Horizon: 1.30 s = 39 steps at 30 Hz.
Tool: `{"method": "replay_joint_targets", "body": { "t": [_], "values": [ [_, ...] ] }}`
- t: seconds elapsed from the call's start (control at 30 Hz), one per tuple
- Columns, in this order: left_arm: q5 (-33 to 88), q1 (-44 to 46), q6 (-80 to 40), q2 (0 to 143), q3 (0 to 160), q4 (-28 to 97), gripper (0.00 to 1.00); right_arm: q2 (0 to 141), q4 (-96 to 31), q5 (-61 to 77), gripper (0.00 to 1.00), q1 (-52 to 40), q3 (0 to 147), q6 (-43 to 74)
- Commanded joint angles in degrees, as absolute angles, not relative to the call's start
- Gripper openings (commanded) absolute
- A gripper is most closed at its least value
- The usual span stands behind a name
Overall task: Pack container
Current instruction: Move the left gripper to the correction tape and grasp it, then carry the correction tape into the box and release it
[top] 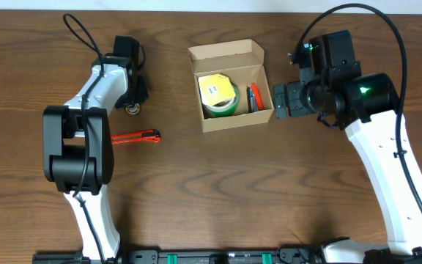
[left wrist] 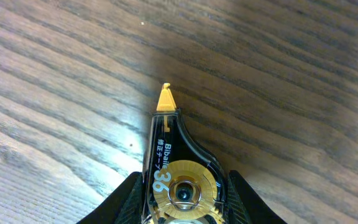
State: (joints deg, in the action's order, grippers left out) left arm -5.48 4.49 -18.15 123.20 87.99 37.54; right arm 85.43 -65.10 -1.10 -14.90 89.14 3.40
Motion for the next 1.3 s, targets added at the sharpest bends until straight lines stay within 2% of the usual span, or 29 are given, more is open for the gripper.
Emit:
{"method": "replay_joint_targets", "body": {
  "t": [0.0,0.1,0.23,0.43,0.77,1.13,1.23,1.27],
  "values": [
    [-2.2,4.5,-18.2,120.4,87.6,38.3,0.11,84.4,-65.1,-1.7,0.99,-14.7,89.1,2.9],
    [-1.2,5.2,-18.2,115.7,87.6,38.8,0.06,84.4,-65.1,-1.7,0.99,-14.7,89.1,2.9],
    [0.1,8.4,-18.8,108.2,87.6,38.8,0.06,84.4,-65.1,-1.7,0.99,-14.7,89.1,2.9],
    [0.8,19.0,-26.0,101.4,87.6,36.8,0.06,84.4,-65.1,-1.7,0.99,-14.7,89.1,2.9],
    [3.5,34.3,-30.4,108.4,87.6,22.9,0.06,84.4,-65.1,-1.7,0.99,-14.7,89.1,2.9],
    [9.3,35.6,-29.8,115.0,87.6,12.7,0.07,84.4,-65.1,-1.7,0.99,-14.7,89.1,2.9],
    [9.3,35.7,-29.8,115.3,87.6,11.8,0.09,84.4,-65.1,-1.7,0.99,-14.7,89.1,2.9],
    [9.2,35.7,-29.8,115.4,87.6,11.7,0.15,84.4,-65.1,-1.7,0.99,-14.7,89.1,2.9]
  ]
}}
